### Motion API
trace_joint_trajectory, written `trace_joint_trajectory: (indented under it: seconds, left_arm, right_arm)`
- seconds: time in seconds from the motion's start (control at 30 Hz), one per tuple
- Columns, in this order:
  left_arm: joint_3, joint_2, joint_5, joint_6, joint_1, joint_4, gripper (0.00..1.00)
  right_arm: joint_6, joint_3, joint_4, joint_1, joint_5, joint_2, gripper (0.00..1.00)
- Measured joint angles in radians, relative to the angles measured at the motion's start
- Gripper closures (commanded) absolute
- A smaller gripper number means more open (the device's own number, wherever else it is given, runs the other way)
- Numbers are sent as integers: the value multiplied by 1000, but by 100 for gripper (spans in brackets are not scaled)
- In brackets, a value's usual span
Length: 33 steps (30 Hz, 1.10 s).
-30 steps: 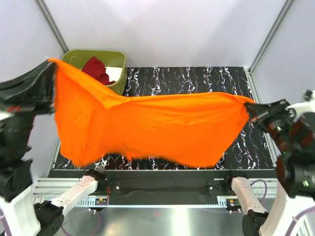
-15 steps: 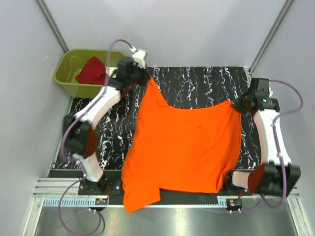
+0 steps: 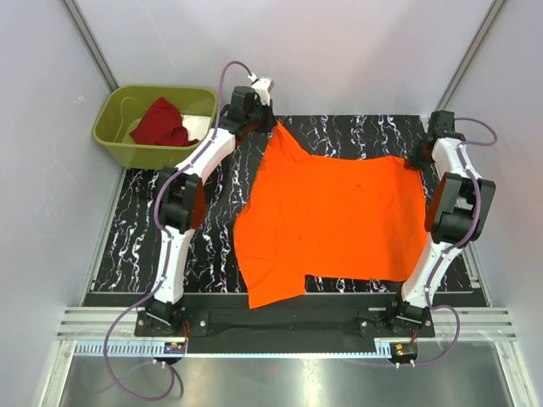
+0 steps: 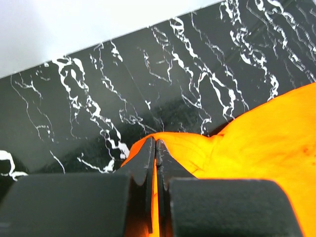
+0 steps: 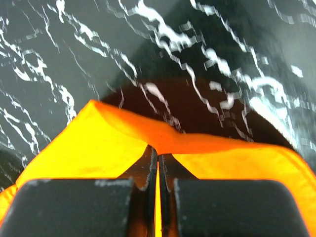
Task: Fold and stack the t-shirts
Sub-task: Flatten the tshirt out
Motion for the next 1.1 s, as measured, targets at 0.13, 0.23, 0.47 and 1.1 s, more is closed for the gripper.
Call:
trace_joint_trajectory:
  seconds: [0.13,0.23,0.47,1.1]
  left_arm:
    - [0,0,18,-5,10,-5,100]
    - [-1,-1,21,-7,16,-10,100]
    - [-56,-116,0,-23,18,-72,100]
    - [-147,-1075,-171,50,20,-51,100]
  right_arm:
    - [-26,77,-11,-8,-23,62,100]
    - [-27,91,-32,-11,-35,66,100]
    - [-27,101,-80,-20,-49,53,100]
    - [133,85,-144,5,-196,-715,100]
